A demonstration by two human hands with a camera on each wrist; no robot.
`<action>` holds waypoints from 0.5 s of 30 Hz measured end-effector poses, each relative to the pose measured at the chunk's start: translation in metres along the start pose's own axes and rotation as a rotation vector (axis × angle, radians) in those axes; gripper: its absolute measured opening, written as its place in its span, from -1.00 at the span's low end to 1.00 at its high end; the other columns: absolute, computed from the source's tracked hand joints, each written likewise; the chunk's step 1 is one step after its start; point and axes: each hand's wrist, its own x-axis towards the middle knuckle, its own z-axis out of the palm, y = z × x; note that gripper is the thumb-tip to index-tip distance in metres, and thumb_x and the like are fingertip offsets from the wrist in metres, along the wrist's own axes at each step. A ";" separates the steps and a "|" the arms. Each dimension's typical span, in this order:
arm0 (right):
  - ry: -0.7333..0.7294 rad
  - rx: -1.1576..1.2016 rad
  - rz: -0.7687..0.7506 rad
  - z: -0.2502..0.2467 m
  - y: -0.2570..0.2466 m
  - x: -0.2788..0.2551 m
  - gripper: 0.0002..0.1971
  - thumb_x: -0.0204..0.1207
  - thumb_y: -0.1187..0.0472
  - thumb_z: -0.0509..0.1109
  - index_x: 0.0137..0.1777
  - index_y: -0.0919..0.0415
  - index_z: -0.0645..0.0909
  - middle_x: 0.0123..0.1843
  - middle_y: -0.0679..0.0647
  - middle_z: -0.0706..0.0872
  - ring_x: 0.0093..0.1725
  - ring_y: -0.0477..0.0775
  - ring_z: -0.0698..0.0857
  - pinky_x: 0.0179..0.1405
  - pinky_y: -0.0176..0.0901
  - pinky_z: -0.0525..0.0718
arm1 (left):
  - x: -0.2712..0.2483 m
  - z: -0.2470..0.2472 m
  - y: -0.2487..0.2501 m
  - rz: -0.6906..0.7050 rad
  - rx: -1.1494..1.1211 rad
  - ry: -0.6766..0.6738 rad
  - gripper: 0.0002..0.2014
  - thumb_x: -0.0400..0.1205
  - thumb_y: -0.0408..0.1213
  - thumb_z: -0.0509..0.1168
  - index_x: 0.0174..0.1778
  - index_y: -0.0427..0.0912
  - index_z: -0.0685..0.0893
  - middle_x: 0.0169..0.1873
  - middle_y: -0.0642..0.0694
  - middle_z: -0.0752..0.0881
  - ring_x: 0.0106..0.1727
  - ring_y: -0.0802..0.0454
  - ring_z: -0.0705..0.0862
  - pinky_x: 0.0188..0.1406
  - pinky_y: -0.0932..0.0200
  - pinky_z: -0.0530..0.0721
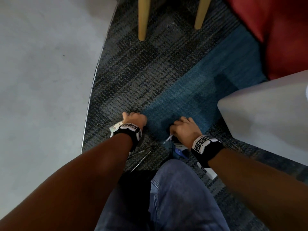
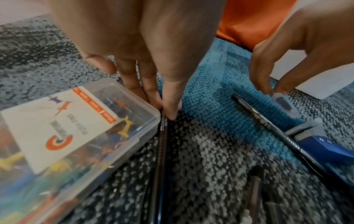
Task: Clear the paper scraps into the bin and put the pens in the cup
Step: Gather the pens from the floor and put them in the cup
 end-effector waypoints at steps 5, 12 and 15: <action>0.230 0.200 0.118 -0.028 0.002 -0.017 -0.94 0.52 0.14 0.42 -0.06 -0.05 0.67 -0.05 -0.08 0.69 0.12 0.16 0.53 0.09 0.03 0.35 | -0.007 -0.014 0.005 0.010 -0.201 -0.018 -0.65 0.62 -0.40 0.13 0.10 0.23 0.49 0.20 -0.13 0.54 0.24 -0.26 0.56 0.32 -0.24 0.29; 0.375 0.437 0.262 -0.105 0.004 -0.040 -0.93 0.49 0.15 0.48 -0.07 -0.02 0.66 -0.10 -0.09 0.73 -0.05 0.10 0.66 -0.10 -0.08 0.57 | -0.065 -0.069 0.012 0.093 -0.433 0.166 -0.36 0.60 -0.33 0.16 0.57 0.29 0.26 0.40 -0.20 0.38 0.35 -0.28 0.54 0.38 -0.05 0.55; 0.451 0.544 0.311 -0.150 0.001 -0.051 -0.90 0.51 0.10 0.45 0.00 -0.04 0.63 -0.08 -0.15 0.73 -0.05 -0.01 0.70 -0.10 -0.10 0.62 | -0.096 -0.121 0.011 0.119 -0.510 0.278 -0.47 0.54 -0.32 0.25 0.43 0.16 0.46 0.31 -0.14 0.51 0.31 -0.19 0.59 0.33 0.07 0.56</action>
